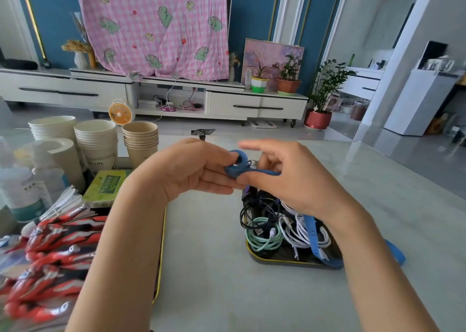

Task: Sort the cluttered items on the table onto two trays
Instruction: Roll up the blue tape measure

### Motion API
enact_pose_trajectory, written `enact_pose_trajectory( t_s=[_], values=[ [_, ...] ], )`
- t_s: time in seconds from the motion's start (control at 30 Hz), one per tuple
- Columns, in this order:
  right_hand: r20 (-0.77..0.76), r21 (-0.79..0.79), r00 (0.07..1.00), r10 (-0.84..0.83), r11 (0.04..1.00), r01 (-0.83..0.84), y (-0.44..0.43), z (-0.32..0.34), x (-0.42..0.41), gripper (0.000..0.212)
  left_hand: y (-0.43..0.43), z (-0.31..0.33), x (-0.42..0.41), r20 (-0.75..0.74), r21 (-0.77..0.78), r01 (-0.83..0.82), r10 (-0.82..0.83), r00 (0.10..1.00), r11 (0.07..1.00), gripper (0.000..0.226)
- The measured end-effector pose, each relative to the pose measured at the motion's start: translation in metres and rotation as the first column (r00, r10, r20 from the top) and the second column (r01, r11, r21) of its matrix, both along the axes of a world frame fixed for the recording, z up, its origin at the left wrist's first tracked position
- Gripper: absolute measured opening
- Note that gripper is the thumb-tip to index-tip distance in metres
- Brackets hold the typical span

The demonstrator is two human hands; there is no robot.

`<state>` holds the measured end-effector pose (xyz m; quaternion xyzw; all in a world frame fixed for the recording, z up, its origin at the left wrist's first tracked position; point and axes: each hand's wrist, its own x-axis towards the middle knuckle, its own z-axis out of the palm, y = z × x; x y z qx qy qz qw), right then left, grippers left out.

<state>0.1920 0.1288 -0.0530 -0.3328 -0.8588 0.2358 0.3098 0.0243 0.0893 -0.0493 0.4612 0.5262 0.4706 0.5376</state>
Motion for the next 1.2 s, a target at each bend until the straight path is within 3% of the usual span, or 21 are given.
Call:
enact_pose_trajectory(
  t_s=[0.1,0.2,0.37,0.5,0.57,0.7,0.93,1.0,1.1,1.2],
  values=[
    [0.009,-0.035,0.995,0.097,0.995,-0.096,-0.003,0.001,-0.002,0.032,-0.006,0.0,-0.008,-0.064,-0.026,0.114,-0.115,0.991,0.993,0.03],
    [-0.057,0.014,0.997,0.047,0.999,-0.047,-0.004,-0.002,-0.006,0.024,-0.006,-0.001,-0.009,0.014,0.025,0.117,-0.118,0.993,0.993,0.035],
    [-0.151,0.191,0.957,-0.248,0.942,0.275,-0.007,-0.006,-0.015,0.029,0.007,0.0,0.018,0.298,0.11,-0.048,0.013,0.954,0.993,0.025],
    [-0.159,0.261,0.926,-0.342,0.89,0.374,-0.01,-0.008,-0.019,0.036,0.015,-0.003,0.041,0.482,0.104,-0.248,0.169,0.86,0.963,0.013],
    [-0.166,0.227,0.939,-0.301,0.915,0.334,-0.006,-0.01,-0.015,0.035,0.017,-0.005,0.041,0.454,0.107,-0.244,0.171,0.874,0.964,0.015],
    [-0.099,0.08,0.992,-0.071,0.994,0.079,-0.002,-0.005,-0.005,0.034,0.009,-0.002,0.022,0.299,0.064,-0.093,0.07,0.952,0.994,0.017],
    [0.028,-0.092,0.991,0.129,0.988,-0.126,-0.004,-0.004,-0.008,0.04,-0.003,-0.003,-0.008,0.025,0.024,0.122,-0.123,0.992,0.992,0.045],
    [0.036,-0.104,0.991,0.127,0.987,-0.123,-0.004,-0.003,-0.005,0.039,-0.002,-0.003,-0.007,0.021,0.02,0.123,-0.123,0.992,0.992,0.045],
    [-0.014,-0.041,1.0,0.011,0.999,-0.012,-0.003,-0.002,-0.004,0.029,0.003,-0.003,0.004,0.07,0.032,0.05,-0.052,0.996,0.998,0.027],
    [-0.093,0.054,0.98,-0.177,0.982,0.182,-0.002,-0.004,-0.007,0.028,0.011,-0.003,0.024,0.24,0.029,-0.032,0.024,0.971,0.999,0.034]
  ],
)
